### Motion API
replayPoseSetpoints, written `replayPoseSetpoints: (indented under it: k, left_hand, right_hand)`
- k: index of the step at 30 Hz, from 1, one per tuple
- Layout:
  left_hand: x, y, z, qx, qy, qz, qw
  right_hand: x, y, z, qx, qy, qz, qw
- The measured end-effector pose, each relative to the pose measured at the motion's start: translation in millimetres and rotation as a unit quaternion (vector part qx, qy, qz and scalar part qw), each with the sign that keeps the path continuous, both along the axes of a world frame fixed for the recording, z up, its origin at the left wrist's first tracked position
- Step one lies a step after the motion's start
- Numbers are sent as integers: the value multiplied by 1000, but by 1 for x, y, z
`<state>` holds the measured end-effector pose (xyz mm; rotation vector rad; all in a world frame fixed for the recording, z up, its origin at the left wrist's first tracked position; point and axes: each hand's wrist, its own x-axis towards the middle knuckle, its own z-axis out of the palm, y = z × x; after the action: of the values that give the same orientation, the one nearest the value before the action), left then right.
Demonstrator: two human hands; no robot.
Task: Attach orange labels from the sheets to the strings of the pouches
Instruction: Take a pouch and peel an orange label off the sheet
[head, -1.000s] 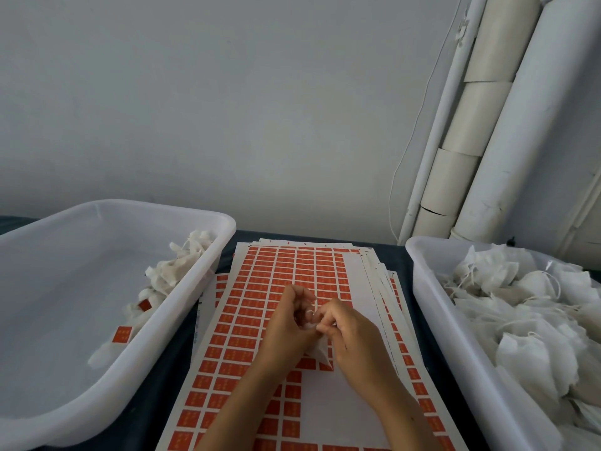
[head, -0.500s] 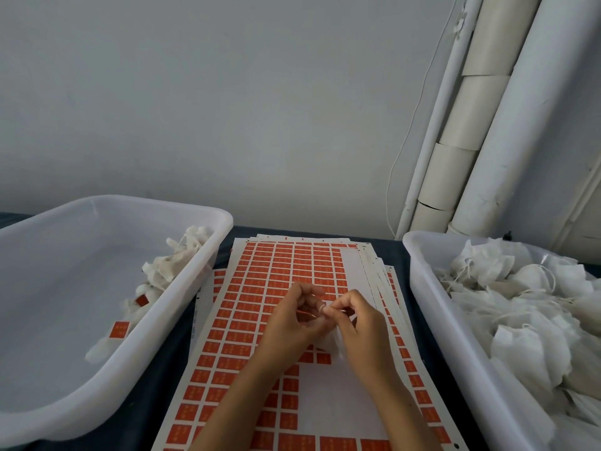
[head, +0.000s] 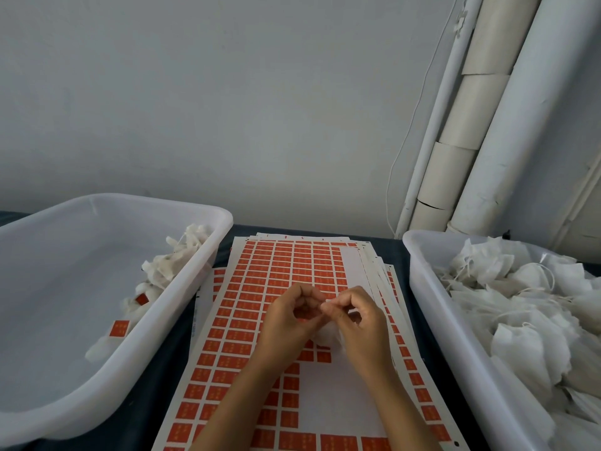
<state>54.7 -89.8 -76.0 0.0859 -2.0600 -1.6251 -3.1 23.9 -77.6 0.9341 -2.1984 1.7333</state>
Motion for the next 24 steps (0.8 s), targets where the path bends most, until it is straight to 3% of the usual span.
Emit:
replayPoseSetpoints:
  k: [6, 19, 24]
  left_hand:
    - [0, -1, 0, -3, -19, 5, 1000]
    - [-1, -4, -3, -81, -13, 78, 994]
    - [-1, -6, -6, -63, -14, 78, 995]
  right_hand:
    - [-2, 1, 3, 0, -114, 47, 992]
    - [-1, 2, 1, 30, -96, 66, 993]
    - [-3, 1, 1, 42, -120, 31, 991]
